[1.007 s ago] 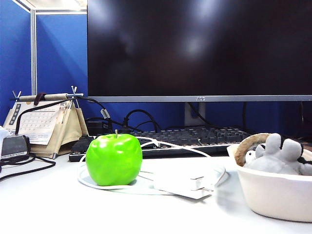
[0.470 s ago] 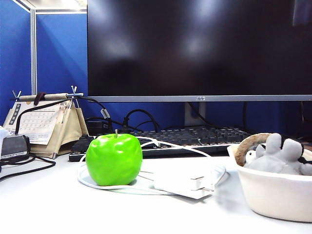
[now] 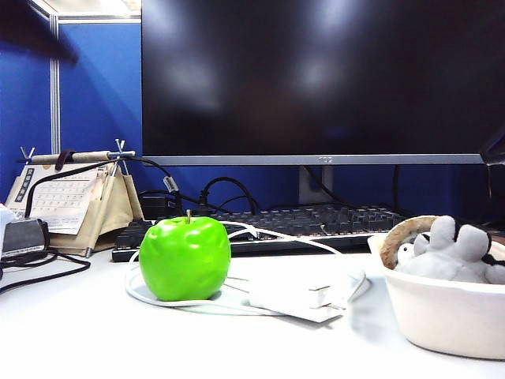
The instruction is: Identity fluffy octopus among items on the table, put them into the paper lunch box.
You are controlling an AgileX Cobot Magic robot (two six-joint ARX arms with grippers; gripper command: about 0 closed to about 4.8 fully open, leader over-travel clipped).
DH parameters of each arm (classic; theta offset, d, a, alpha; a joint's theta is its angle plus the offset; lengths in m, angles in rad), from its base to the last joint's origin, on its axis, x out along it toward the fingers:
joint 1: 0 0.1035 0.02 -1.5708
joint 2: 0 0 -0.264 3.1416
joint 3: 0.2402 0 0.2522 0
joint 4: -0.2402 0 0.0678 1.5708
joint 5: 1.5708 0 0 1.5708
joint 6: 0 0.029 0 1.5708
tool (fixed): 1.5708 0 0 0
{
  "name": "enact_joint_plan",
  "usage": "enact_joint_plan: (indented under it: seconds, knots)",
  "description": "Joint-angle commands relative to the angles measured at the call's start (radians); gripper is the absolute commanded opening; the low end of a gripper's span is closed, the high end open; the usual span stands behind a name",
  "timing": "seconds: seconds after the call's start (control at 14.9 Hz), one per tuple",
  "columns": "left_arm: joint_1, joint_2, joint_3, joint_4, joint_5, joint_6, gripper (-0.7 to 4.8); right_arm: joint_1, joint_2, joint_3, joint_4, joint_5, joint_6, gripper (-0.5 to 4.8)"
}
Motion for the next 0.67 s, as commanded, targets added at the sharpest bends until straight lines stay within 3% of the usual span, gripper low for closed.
enact_joint_plan:
  seconds: [0.07, 0.6, 0.67]
  knots:
    - [0.0, 0.001, 0.0, -0.084, 0.001, -0.001, -0.05, 0.0, -0.001, 0.004, 0.013, -0.001, 0.004, -0.02]
    - [0.0, -0.033, 0.0, -0.071, -0.011, 0.031, -0.05, 0.0, -0.001, 0.004, 0.013, -0.001, 0.004, -0.02]
    - [0.002, -0.092, 0.0, -0.024, -0.035, 0.077, -0.05, 0.0, -0.001, 0.004, 0.013, -0.001, 0.004, -0.02]
